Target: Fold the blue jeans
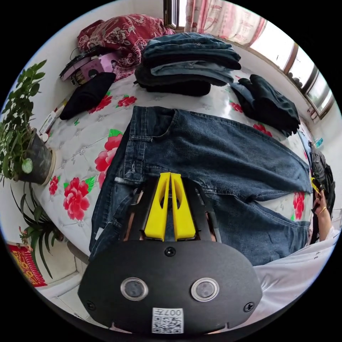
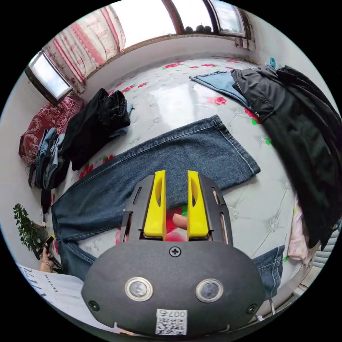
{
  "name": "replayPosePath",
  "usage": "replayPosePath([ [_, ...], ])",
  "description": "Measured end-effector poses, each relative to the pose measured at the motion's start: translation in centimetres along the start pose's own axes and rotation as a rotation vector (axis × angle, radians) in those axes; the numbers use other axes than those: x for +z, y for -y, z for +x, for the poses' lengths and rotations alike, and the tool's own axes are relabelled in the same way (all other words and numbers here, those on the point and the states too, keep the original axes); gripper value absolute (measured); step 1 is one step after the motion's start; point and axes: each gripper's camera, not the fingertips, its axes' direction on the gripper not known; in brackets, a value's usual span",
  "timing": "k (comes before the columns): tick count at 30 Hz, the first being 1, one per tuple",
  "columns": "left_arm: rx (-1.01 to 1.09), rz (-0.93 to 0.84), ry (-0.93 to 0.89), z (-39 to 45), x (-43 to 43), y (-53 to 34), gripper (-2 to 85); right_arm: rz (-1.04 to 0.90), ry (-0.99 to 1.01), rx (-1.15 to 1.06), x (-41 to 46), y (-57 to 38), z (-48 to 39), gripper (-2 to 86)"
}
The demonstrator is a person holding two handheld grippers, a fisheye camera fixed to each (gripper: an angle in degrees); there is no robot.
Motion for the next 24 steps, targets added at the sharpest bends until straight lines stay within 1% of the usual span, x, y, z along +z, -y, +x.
replayPosePath([
  [2,-0.043,0.007,0.012,-2.7,-2.0,-2.8,0.3,-0.005,0.038,0.044,-2.3,-3.7,1.7,9.0],
  [4,-0.129,0.038,0.038,-5.9,-4.2,-6.1,2.5,-0.007,0.040,0.088,-4.6,-7.7,3.5,9.3],
  [6,-0.258,0.109,0.138,-10.6,-7.2,-11.2,5.1,-0.041,0.002,0.146,-7.2,-12.5,6.1,9.6],
  [8,-0.325,0.086,0.172,-14.2,-8.2,-14.5,5.7,-0.070,-0.039,0.197,-9.0,-15.7,8.0,10.1],
  [11,-0.494,0.008,0.102,-20.4,-8.3,-19.5,6.2,-0.089,-0.104,0.320,-11.7,-20.9,11.2,11.0],
  [13,-0.592,0.009,0.030,-23.5,-8.2,-22.0,6.4,-0.074,-0.135,0.413,-13.1,-23.8,12.9,11.3],
  [15,-0.662,0.008,-0.119,-26.5,-7.0,-23.9,6.8,-0.073,-0.123,0.513,-13.9,-27.1,14.9,11.3],
  [18,-0.661,-0.037,-0.253,-29.0,-4.8,-24.8,7.4,-0.084,-0.058,0.579,-13.5,-29.3,16.5,10.8],
  [21,-0.651,-0.083,-0.234,-31.3,-4.0,-24.9,5.4,-0.079,0.008,0.604,-12.8,-30.1,17.1,9.1],
  [22,-0.639,-0.087,-0.248,-31.8,-4.0,-24.8,4.8,-0.085,0.004,0.612,-12.7,-30.1,17.1,8.7],
  [24,-0.602,-0.077,-0.318,-33.8,-4.8,-24.7,1.3,-0.117,-0.107,0.626,-12.9,-30.0,17.0,5.9],
])
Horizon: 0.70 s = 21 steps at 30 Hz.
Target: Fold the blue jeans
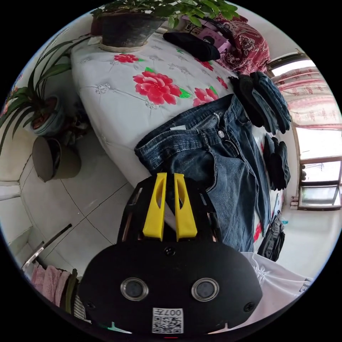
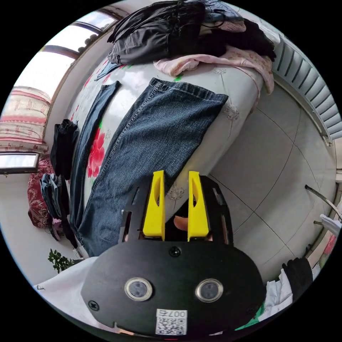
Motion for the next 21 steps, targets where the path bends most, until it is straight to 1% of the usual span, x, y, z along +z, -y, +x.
replayPosePath([
  [1,0.014,0.005,-0.022,-0.3,-0.5,0.2,0.8,-0.006,-0.008,-0.003,-0.1,0.0,0.0,5.1],
  [3,0.058,0.032,-0.166,-1.3,-2.7,1.1,-0.4,0.018,0.026,-0.035,-1.1,-0.1,-0.2,1.8],
  [4,0.062,0.042,-0.213,-1.5,-3.3,1.3,-0.5,0.032,0.053,-0.043,-1.5,-0.2,-0.3,1.4],
  [6,0.071,0.083,-0.433,-2.2,-5.5,2.6,-0.8,0.126,0.233,-0.085,-3.8,-0.1,-0.7,0.4],
  [7,0.078,0.089,-0.475,-2.1,-5.9,3.0,-0.8,0.150,0.283,-0.093,-4.4,0.0,-1.0,0.2],
  [9,0.131,0.129,-0.568,-0.6,-7.6,4.6,-0.9,0.232,0.484,-0.124,-6.8,0.8,-2.4,-0.1],
  [10,0.145,0.141,-0.591,-0.2,-8.1,5.0,-0.9,0.255,0.521,-0.132,-7.4,1.0,-2.9,-0.1],
  [12,0.194,0.199,-0.700,1.2,-10.2,6.5,-0.9,0.345,0.625,-0.190,-10.1,1.7,-4.9,-0.2],
  [15,0.239,0.269,-0.773,1.5,-13.2,7.3,-0.9,0.434,0.676,-0.245,-13.3,1.7,-6.7,-0.3],
  [19,0.230,0.308,-0.736,0.3,-15.3,7.3,-0.9,0.477,0.675,-0.256,-15.0,0.9,-7.4,-0.3],
  [21,0.213,0.301,-0.721,0.4,-14.9,7.8,-0.9,0.484,0.621,-0.273,-15.4,0.7,-9.0,-0.3],
])
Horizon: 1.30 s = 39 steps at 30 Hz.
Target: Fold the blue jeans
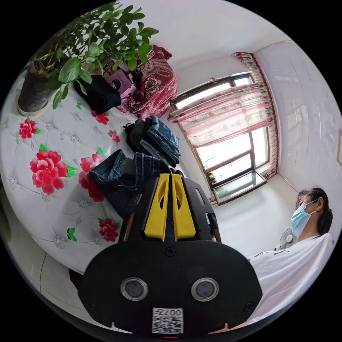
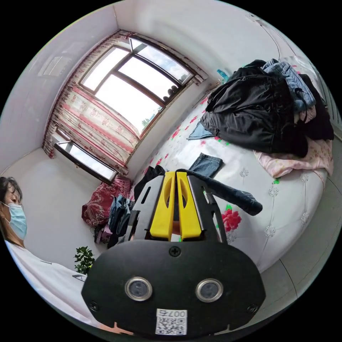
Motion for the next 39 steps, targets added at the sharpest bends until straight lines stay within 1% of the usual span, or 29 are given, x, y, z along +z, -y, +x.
replayPosePath([
  [4,-0.011,-0.025,0.009,-0.3,3.9,2.1,-0.9,-0.025,-0.058,-0.069,2.9,1.6,-2.9,-0.2],
  [7,0.017,-0.066,0.027,-0.4,9.9,5.8,-0.6,-0.103,-0.128,-0.147,8.2,4.7,-5.8,0.0],
  [9,0.052,-0.125,0.079,-1.3,17.1,9.7,0.1,-0.218,-0.192,-0.228,15.3,8.2,-8.2,0.3],
  [10,0.041,-0.145,0.098,-1.8,19.2,10.6,0.6,-0.251,-0.208,-0.251,17.4,9.0,-8.7,0.5],
  [12,-0.056,-0.218,0.188,-4.5,26.9,13.0,3.2,-0.351,-0.325,-0.312,25.8,10.8,-9.8,1.5],
  [13,-0.076,-0.220,0.209,-4.9,28.3,13.3,4.1,-0.357,-0.374,-0.313,27.5,11.0,-9.8,1.9],
  [14,-0.075,-0.213,0.228,-4.9,30.2,13.8,5.1,-0.358,-0.473,-0.317,30.1,11.2,-9.9,2.5],
  [15,-0.042,-0.203,0.258,-4.2,31.4,14.0,5.9,-0.364,-0.532,-0.316,32.0,11.3,-9.8,3.0],
  [18,0.062,-0.219,0.370,-2.5,32.5,12.5,6.2,-0.405,-0.556,-0.359,33.9,10.4,-8.6,4.3],
  [20,0.101,-0.233,0.442,-1.9,32.0,10.1,5.7,-0.387,-0.595,-0.324,33.3,9.3,-6.6,4.9],
  [22,0.118,-0.232,0.534,-1.6,30.7,7.2,5.3,-0.343,-0.600,-0.223,31.4,8.3,-3.7,5.6],
  [24,0.114,-0.198,0.690,-1.1,28.6,3.8,5.8,-0.285,-0.589,-0.075,28.6,7.1,0.5,6.7],
  [26,0.072,-0.149,0.787,-1.1,27.2,2.0,6.4,-0.287,-0.575,0.047,27.5,6.5,3.7,7.3],
  [27,0.039,-0.131,0.820,-1.4,26.9,1.6,7.0,-0.298,-0.548,0.125,27.3,6.4,5.5,7.6],
  [29,-0.010,-0.138,0.818,-2.1,27.5,1.9,8.5,-0.288,-0.480,0.179,27.6,6.5,7.0,7.9],
  [31,0.038,-0.139,0.835,-1.7,29.3,2.7,9.5,-0.273,-0.456,0.196,28.4,7.0,7.4,7.9],
  [33,0.101,-0.194,0.902,-1.9,33.1,4.0,10.6,-0.267,-0.467,0.198,29.8,7.9,7.3,7.2],
  [36,0.045,-0.259,0.945,-3.3,37.2,5.4,10.5,-0.324,-0.522,0.139,31.8,8.6,6.0,6.3],
  [38,0.037,-0.249,0.943,-2.8,38.4,5.9,9.8,-0.325,-0.510,0.080,32.1,8.7,4.7,6.2],
  [39,0.077,-0.210,0.923,-1.6,38.8,6.0,8.9,-0.321,-0.493,0.040,32.1,8.7,3.9,6.2],
])
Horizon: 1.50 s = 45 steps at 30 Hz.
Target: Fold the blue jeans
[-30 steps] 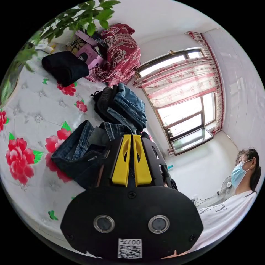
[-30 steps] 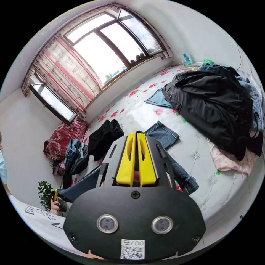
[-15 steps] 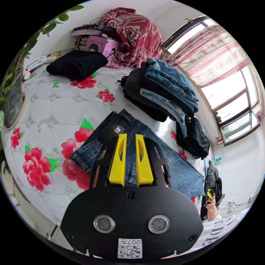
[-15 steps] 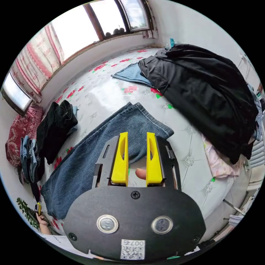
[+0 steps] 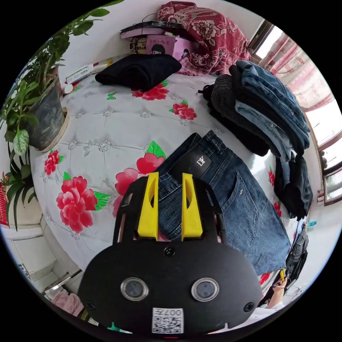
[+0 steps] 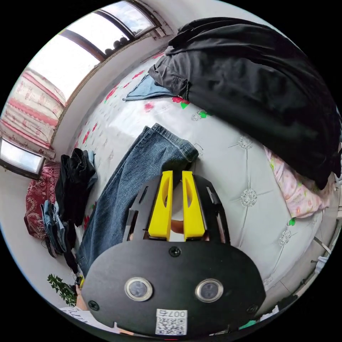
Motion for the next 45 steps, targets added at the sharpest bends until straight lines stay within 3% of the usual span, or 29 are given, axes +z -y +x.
replayPosePath([
  [5,0.202,0.102,0.006,4.1,-1.3,0.8,9.8,0.023,0.049,-0.063,0.3,-0.5,-0.5,6.2],
  [10,0.279,-0.186,0.034,6.0,6.4,3.7,13.6,-0.046,-0.032,0.051,3.5,0.4,0.0,3.1],
  [14,0.278,-0.244,0.002,7.1,8.1,5.0,11.8,-0.014,-0.073,-0.021,3.2,1.4,-3.7,0.4],
  [20,0.310,-0.028,-0.142,7.8,1.5,3.4,6.8,0.192,0.079,-0.275,-3.5,2.5,-11.2,-0.2],
  [24,0.288,0.084,-0.189,6.3,-2.6,3.9,6.7,0.243,0.142,-0.307,-4.7,3.6,-12.7,-0.2],
  [28,0.285,0.065,-0.139,6.7,0.7,5.1,7.8,0.195,0.075,-0.221,-0.1,4.2,-11.5,-0.1],
  [32,0.236,-0.239,-0.071,8.2,10.0,4.9,10.4,0.011,-0.006,0.000,7.4,3.2,-7.6,0.5],
  [34,0.253,-0.152,-0.067,8.6,9.0,4.4,11.0,-0.061,-0.045,0.064,9.1,2.2,-6.5,1.2],
  [37,0.264,-0.124,0.018,9.1,6.9,3.7,10.6,-0.020,-0.027,0.002,8.5,0.1,-7.2,2.7],
  [40,0.327,0.016,0.043,10.0,1.8,0.6,9.5,-0.029,0.034,-0.147,7.9,-3.1,-9.8,3.7],
  [43,0.517,0.040,-0.100,13.8,-1.6,-5.0,9.0,-0.073,0.177,-0.334,8.2,-8.2,-14.1,4.7],
  [45,0.677,-0.046,-0.222,17.8,-1.3,-10.7,8.7,-0.193,0.349,-0.524,10.1,-13.2,-18.7,5.3],
])
